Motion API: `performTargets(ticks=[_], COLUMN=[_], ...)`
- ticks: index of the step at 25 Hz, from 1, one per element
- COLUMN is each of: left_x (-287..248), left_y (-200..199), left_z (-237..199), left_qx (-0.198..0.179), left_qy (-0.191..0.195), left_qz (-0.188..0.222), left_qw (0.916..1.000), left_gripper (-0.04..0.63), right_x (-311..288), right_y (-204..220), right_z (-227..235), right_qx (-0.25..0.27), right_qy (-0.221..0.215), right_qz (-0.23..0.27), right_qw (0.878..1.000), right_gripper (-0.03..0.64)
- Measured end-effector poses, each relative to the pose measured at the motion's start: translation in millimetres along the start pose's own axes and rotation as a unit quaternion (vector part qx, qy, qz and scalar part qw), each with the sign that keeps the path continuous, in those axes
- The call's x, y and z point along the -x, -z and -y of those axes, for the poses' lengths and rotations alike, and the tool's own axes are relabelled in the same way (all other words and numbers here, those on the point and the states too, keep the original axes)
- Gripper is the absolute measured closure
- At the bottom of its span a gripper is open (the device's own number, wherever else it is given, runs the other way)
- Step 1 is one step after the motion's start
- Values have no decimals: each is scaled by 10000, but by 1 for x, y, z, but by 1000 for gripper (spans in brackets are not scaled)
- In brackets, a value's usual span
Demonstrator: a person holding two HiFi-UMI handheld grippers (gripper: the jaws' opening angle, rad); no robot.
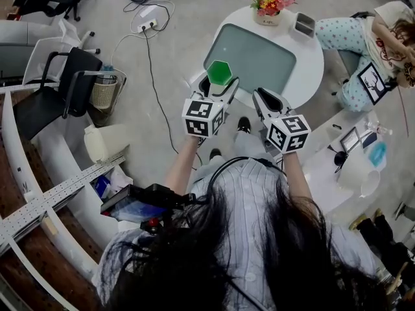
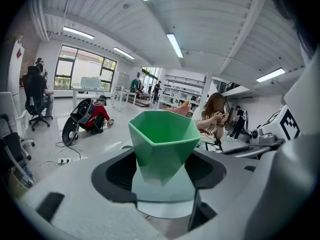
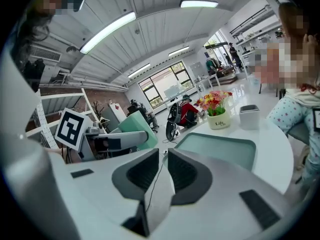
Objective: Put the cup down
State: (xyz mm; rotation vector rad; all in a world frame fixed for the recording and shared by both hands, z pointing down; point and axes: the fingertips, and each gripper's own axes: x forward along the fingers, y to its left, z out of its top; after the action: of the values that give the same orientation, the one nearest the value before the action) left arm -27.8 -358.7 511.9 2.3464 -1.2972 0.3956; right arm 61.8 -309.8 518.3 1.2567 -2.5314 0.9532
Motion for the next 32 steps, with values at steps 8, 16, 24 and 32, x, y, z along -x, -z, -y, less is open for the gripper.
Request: performTargets(ticks=[8,16,24,32], left_x=[-46,-101,-147,-175], left_y=[10,37,56,69], left_z=[-20,-38,-55,-57], left_qx=[377,467,-40,-194], left_qy=[-222,-233,-277,-274], left_qz=[36,-186,-439,-505], left_qw=[9990,9985,9986,9982], left_gripper=[282,282,282,282], right_x=[-9,-28,-39,-34], right_y=[-3,2,-5,2], right_z=[27,53,77,93], right_qx=[-91,-325,-426,-580], right_qy=[11,131,233,375], right_qz=[-119,-175,-109,-136], right_qw=[9999,9992,9988,9975], right_gripper=[545,545,545,545])
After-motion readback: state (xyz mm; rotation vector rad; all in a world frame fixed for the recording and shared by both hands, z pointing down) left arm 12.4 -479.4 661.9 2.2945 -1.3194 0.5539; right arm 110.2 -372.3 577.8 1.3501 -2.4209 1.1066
